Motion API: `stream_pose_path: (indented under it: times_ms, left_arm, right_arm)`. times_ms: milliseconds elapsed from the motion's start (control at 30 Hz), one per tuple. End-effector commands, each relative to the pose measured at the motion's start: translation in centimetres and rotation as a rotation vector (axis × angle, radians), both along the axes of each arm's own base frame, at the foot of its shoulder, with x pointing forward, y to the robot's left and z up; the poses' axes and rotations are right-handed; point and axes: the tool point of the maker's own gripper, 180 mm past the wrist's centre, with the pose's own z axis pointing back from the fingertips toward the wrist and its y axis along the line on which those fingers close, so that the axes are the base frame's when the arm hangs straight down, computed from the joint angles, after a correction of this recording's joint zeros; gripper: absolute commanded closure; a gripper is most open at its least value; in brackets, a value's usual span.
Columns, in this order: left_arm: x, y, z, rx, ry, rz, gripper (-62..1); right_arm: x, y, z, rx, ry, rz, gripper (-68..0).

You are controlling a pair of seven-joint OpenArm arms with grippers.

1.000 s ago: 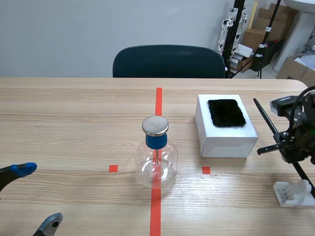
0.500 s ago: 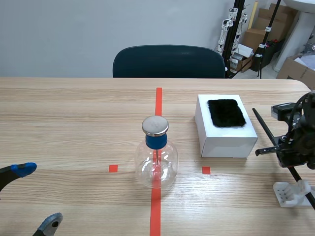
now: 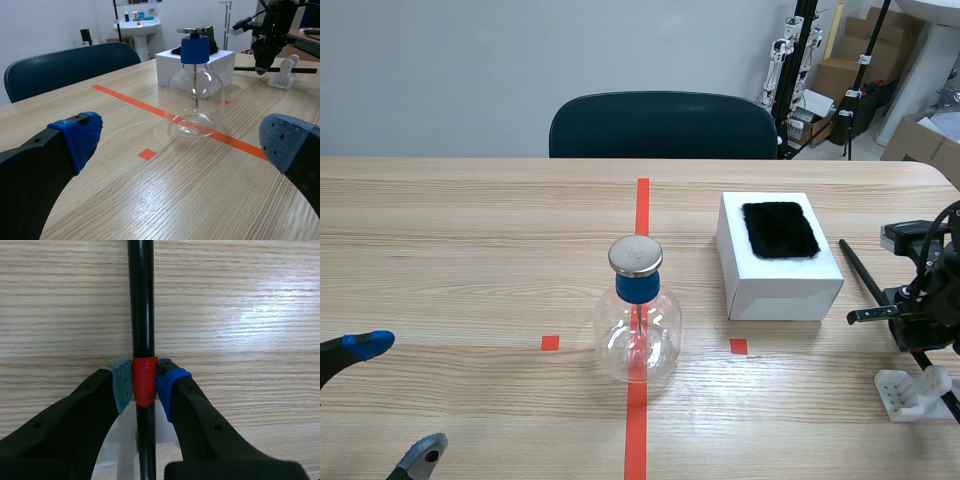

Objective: Do the electroscope experiment. put the rod down on the box

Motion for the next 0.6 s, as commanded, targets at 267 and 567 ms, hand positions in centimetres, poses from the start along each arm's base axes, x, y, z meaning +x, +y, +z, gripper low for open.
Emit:
stream_pose_path:
  times_ms: [267,567]
  left_arm:
    - [0.25,0.30,0.84,-0.011,-0.033,0.002,-62.3]
    - [0.24,0.30,0.85,-0.012,-0.033,0.002,-62.3]
  right_arm:
    - [-0.81,0.47,-0.20,0.037,0.013,0.000,-8.7]
    - [-0.56,0.63,0.49,0.032,-0.001,0.014,-22.1]
